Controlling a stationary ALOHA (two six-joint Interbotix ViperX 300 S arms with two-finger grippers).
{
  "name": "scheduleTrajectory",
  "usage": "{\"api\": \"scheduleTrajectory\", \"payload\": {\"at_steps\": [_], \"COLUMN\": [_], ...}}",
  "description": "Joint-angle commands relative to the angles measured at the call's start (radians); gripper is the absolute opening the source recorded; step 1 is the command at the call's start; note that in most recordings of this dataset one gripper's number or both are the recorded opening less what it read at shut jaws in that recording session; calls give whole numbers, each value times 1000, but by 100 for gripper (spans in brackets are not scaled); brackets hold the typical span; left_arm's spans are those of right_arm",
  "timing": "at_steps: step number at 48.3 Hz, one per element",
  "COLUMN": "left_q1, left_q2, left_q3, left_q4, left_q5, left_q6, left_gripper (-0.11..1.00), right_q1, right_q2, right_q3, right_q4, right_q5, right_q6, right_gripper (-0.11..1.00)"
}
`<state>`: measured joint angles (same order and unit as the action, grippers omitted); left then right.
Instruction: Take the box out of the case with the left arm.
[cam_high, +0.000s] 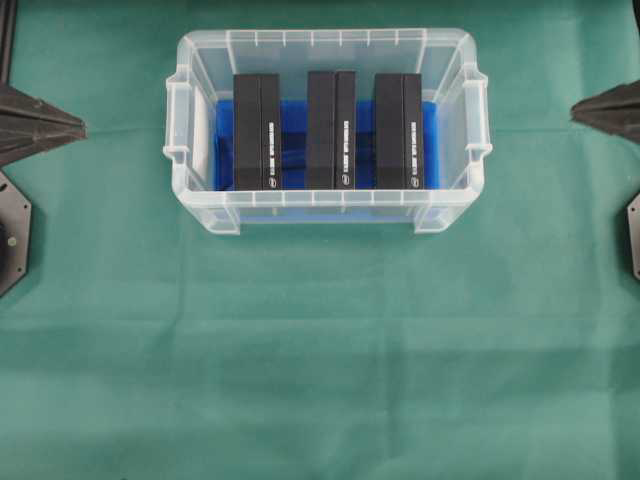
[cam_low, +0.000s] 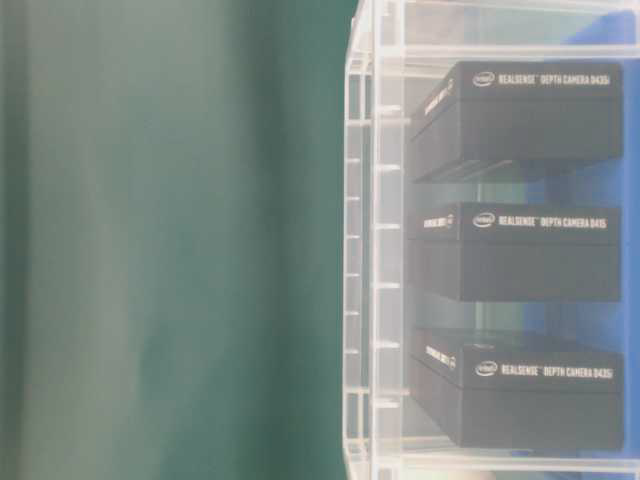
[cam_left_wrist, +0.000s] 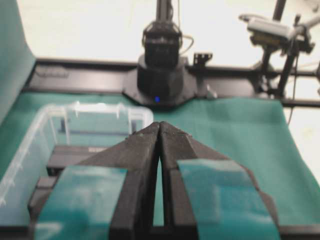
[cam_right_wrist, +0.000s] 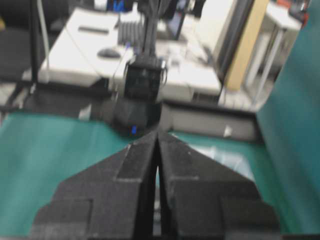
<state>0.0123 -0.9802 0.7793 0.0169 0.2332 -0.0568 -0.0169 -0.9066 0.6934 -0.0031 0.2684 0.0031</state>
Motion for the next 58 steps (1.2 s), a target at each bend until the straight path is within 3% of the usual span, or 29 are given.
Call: {"api": "scheduleTrajectory", "payload": {"at_steps": [1, 5, 11, 26, 33, 38, 49, 54, 58], "left_q1": [3, 3, 3, 2, 0, -2, -2, -2, -2], "left_q2": [9, 11, 21, 120, 178, 209, 216, 218, 221], "left_q3": [-26, -32, -77, -244, -295, -308, -310, -310, -311], "left_q4": [3, 3, 3, 3, 5, 3, 5, 3, 3], "left_q5": [23, 77, 253, 873, 1075, 1150, 1166, 1184, 1207], "left_q6": [-21, -64, -144, -210, -215, -215, -239, -328, -460], "left_gripper": [2, 2, 2, 2, 2, 2, 2, 2, 2], "right_q1": [-2, -2, -2, -2, -2, -2, -2, -2, -2], "right_q2": [18, 26, 48, 164, 207, 213, 213, 213, 213], "right_q3": [-31, -37, -60, -181, -215, -221, -221, -221, -221], "right_q4": [3, 3, 2, -3, -3, -5, -14, -14, -18], "right_q5": [41, 100, 276, 1014, 1266, 1301, 1292, 1292, 1293], "right_q6": [12, 40, 98, 232, 264, 267, 267, 267, 268], "right_gripper": [2, 2, 2, 2, 2, 2, 2, 2, 2]}}
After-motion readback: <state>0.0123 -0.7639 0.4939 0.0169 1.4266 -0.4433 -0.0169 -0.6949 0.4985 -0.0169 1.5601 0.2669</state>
